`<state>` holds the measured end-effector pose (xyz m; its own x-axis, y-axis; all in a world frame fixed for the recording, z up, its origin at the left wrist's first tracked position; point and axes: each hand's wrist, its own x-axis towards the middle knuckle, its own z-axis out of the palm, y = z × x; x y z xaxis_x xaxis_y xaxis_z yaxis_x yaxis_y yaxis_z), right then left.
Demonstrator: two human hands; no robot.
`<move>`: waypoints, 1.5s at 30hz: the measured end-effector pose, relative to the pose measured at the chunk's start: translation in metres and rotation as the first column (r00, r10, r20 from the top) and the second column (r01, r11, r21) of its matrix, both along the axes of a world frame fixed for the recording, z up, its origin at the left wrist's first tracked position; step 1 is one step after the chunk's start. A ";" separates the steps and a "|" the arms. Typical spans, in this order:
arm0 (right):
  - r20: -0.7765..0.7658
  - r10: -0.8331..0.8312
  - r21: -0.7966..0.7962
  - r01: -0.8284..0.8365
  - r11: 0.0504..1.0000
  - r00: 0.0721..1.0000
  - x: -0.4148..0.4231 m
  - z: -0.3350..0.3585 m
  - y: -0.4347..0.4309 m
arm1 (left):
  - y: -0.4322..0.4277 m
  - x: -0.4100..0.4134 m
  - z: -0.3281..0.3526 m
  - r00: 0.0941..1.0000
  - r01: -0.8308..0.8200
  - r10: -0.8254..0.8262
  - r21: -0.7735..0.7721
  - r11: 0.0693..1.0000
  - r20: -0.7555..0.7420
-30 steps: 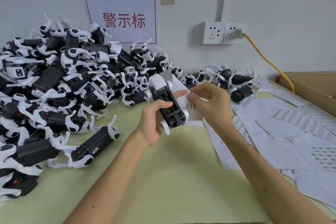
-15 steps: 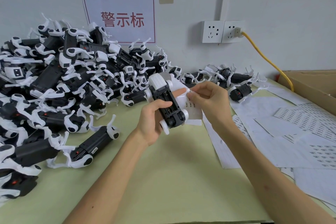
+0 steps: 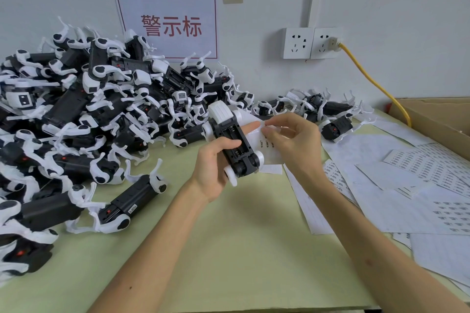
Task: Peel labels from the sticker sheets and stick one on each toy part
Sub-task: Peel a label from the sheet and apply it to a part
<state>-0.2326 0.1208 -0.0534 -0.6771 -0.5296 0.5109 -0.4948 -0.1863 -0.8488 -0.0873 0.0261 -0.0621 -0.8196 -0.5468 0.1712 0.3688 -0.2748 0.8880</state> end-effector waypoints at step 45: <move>0.307 0.419 -0.095 -0.410 0.907 0.855 0.018 -0.007 -0.007 | 0.006 -0.016 -0.003 0.963 -0.265 0.270 -0.181 0.947 0.004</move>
<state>-0.2151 0.1139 -0.0602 -0.5240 -0.7869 0.3260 -0.0764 -0.3377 -0.9381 -0.1035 0.0318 -0.0652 -0.6532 -0.7097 0.2639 0.3810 -0.0068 0.9246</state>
